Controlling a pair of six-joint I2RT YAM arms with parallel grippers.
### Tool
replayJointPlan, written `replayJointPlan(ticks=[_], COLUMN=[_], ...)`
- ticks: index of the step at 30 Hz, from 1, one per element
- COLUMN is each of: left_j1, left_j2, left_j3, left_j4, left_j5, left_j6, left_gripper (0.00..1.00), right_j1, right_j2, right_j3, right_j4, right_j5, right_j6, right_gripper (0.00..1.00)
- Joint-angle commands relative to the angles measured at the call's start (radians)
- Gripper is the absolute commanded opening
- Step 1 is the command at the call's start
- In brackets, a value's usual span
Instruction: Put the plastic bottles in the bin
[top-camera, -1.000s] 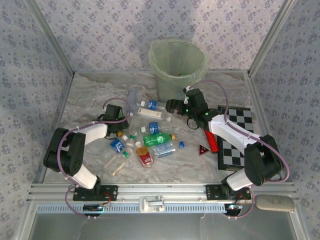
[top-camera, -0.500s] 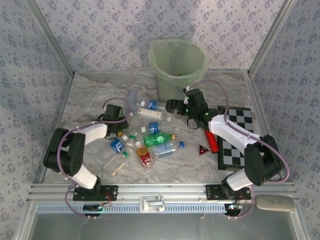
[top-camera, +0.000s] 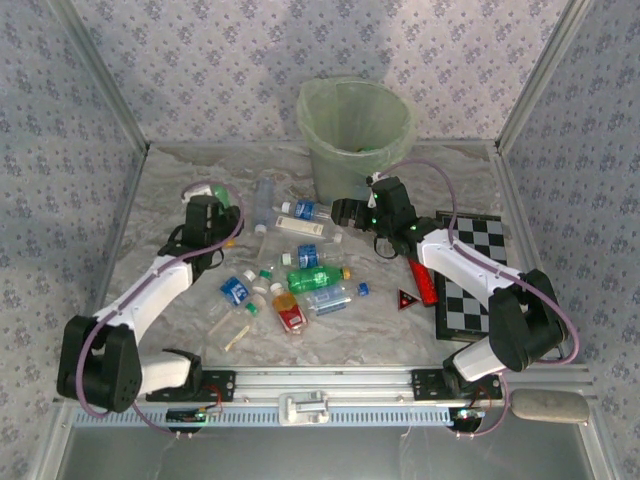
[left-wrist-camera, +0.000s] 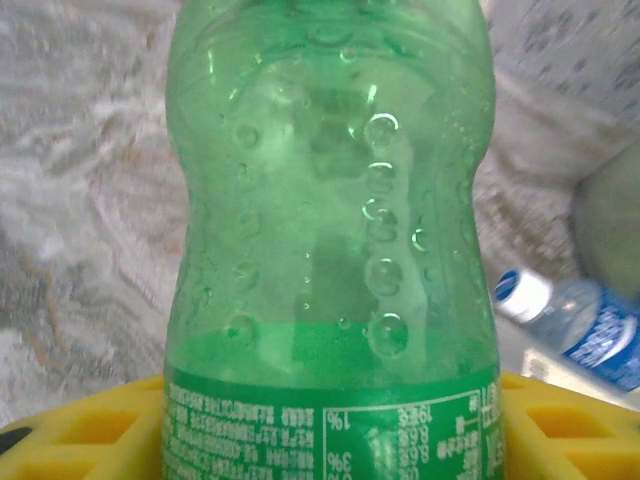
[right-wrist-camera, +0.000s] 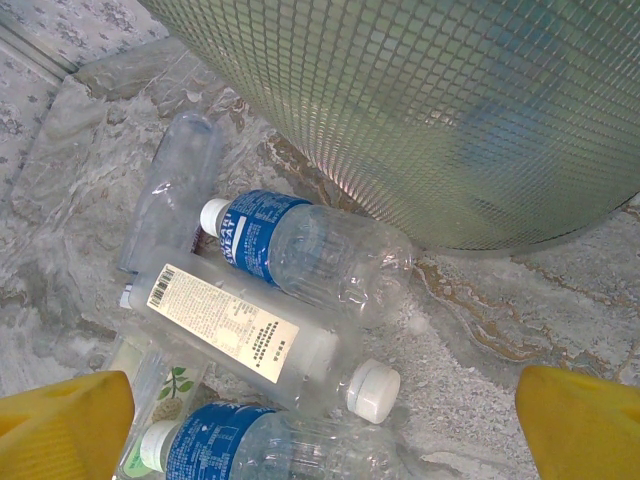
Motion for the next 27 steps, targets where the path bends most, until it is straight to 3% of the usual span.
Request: replayJointPlan(ticks=[1,6,11,19,27], left_j1=[0.003,-0.019,-0.100,-0.207,-0.281], left_j2=[-0.061,-0.092,-0.035,0.243,0.577], left_j3=[0.070,0.161,0.323,0.690,1.125], left_j4=[0.038,0.077,0.089,0.019,-0.189], left_j5=[0.031,0.128,0.192,0.342,0.419], left_j6=[0.021,0.037,0.119,0.219,0.290], left_gripper=[0.54,0.53,0.53,0.53,0.53], right_j1=[-0.004,-0.023,-0.049,-0.092,-0.137], right_j2=[-0.012,-0.034,-0.063,-0.142,-0.235], right_j3=[-0.015,-0.040,-0.071,-0.144,-0.217], right_j4=[0.016,0.020,0.023,0.023,0.005], right_j5=[-0.007,-0.008,-0.013,-0.014,0.001], right_j6=[-0.015,-0.018,-0.018,-0.019,-0.015], right_gripper=[1.00,1.00,1.00,1.00,1.00])
